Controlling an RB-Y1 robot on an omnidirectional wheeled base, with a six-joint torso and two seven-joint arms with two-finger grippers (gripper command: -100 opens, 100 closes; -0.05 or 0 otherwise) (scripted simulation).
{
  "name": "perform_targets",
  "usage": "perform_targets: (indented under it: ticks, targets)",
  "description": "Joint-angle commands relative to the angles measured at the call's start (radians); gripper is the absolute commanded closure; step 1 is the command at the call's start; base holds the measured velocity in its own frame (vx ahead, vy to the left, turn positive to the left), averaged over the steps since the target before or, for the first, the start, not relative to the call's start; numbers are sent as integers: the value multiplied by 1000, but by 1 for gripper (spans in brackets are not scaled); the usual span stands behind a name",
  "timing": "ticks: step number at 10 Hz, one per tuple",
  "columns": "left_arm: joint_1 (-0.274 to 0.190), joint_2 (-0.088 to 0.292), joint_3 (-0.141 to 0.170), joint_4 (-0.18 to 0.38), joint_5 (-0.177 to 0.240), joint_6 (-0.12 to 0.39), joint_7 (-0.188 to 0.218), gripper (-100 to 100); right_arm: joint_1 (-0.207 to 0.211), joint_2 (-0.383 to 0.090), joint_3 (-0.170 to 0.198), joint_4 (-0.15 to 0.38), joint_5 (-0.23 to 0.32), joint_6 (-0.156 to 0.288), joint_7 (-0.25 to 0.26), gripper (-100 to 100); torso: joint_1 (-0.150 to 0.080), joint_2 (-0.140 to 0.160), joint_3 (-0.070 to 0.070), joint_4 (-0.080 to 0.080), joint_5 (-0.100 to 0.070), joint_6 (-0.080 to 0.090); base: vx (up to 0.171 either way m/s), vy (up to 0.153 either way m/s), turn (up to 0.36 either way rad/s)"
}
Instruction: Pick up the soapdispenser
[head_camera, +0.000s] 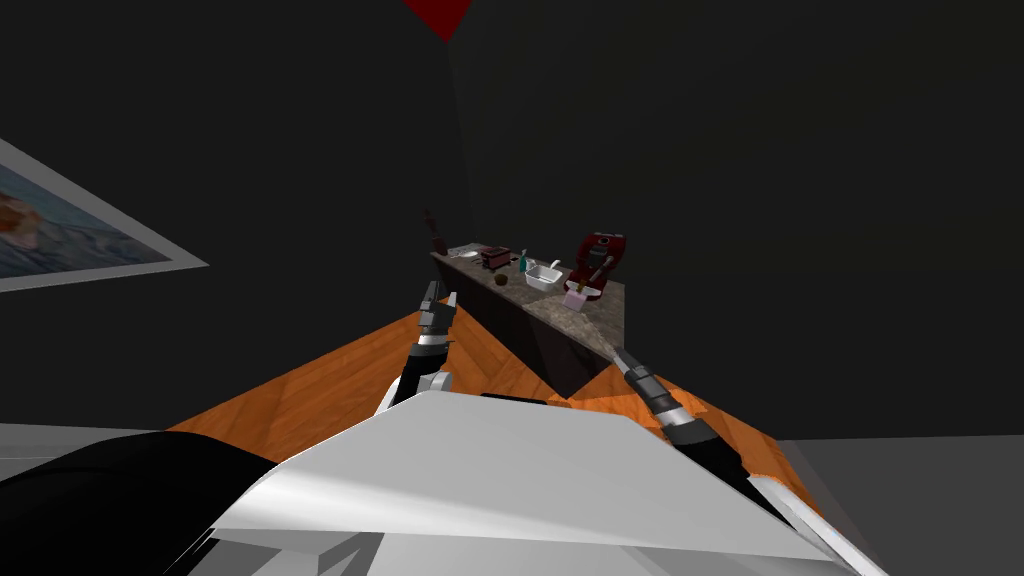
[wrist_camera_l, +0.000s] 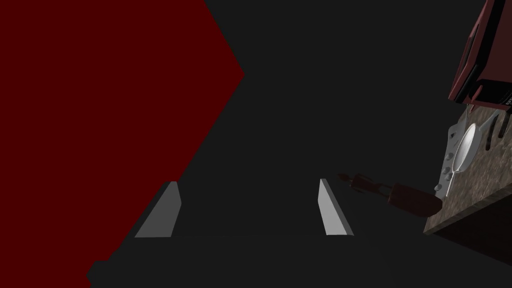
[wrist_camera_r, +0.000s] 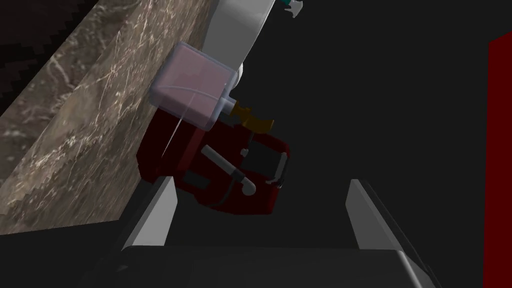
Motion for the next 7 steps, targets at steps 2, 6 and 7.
perform_targets:
  ticks: [2,6,7]
  targets:
    - [0,0,0,0,0,0,0,0,22,-72,-2,34,20,-4,-7,-100,0,0,0,0,0,0,-48,-14,24]
    - [0,0,0,0,0,0,0,0,50,-188,5,98,56,-14,-15,-100,-1,-2,-1,0,0,0,-38,-26,35]
    - [0,0,0,0,0,0,0,0,61,-220,11,130,75,-20,-18,-100,-1,-2,-1,0,0,0,-33,-39,71]
